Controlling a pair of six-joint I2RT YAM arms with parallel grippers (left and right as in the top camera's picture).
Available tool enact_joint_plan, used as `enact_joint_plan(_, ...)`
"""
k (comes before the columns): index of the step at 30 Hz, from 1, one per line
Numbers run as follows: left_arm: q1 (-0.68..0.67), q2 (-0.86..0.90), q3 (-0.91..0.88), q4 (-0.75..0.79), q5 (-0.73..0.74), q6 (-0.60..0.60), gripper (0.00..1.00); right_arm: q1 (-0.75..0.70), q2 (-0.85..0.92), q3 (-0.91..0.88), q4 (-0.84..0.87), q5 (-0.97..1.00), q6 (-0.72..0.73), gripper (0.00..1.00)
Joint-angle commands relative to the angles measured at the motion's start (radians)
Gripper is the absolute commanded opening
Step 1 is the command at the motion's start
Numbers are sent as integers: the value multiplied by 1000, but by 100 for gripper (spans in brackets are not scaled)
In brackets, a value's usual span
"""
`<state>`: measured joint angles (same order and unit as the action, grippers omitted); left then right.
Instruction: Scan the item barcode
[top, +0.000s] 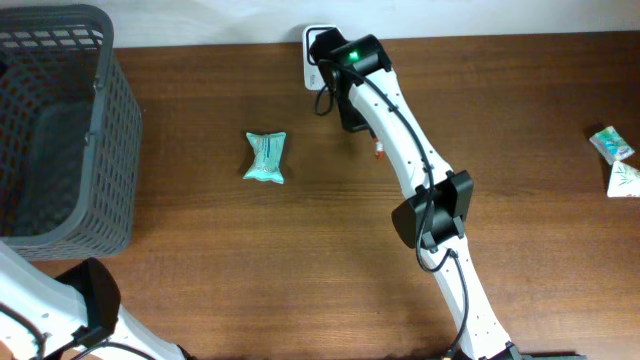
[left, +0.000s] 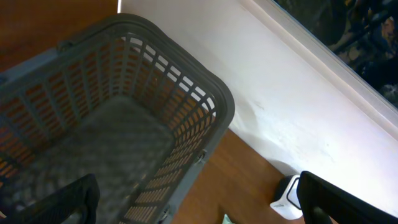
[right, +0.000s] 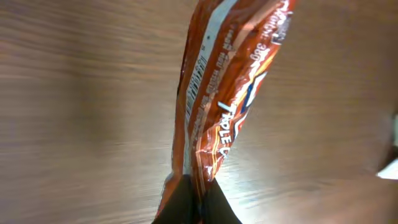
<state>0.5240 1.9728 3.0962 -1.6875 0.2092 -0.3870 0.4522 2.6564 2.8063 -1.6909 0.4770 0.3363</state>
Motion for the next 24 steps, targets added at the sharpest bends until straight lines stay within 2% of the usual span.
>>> enact_joint_plan(1,3,-2,0,0,0,-5,99,0,4,-193,32,134,13,4)
enact_joint_plan(4,3,-2,0,0,0,-5,99,13,4,-320,72,126,65,4)
enact_joint_plan(6,3,-2,0,0,0,-5,99,42,4,-322,94,70,64,22)
enact_joint_plan(8,3,-2,0,0,0,-5,99,90,3,-258,108,-23,62,26)
enact_joint_plan(9,3,-2,0,0,0,-5,99,105,3,-211,113,-66,61,44)
enact_joint_plan(11,3,-2,0,0,0,-5,99,118,3,-69,105,-146,34,68)
enact_joint_plan(12,3,-2,0,0,0,-5,99,104,3,65,65,-172,35,82)
enact_joint_plan(14,3,-2,0,0,0,-5,99,37,3,251,-8,-195,23,87)
enact_joint_plan(15,3,-2,0,0,0,-5,99,-19,-9,308,-8,-314,-82,90)
enact_joint_plan(17,3,-2,0,0,0,-5,99,-119,-45,329,-8,-431,-128,87)
enact_joint_plan(19,3,-2,0,0,0,-5,99,-201,-83,329,-8,-498,-105,93)
enact_joint_plan(21,3,-2,0,0,0,-5,99,-264,-131,329,-8,-499,-86,99)
enact_joint_plan(24,3,-2,0,0,0,-5,99,-347,-228,310,-8,-500,-195,99)
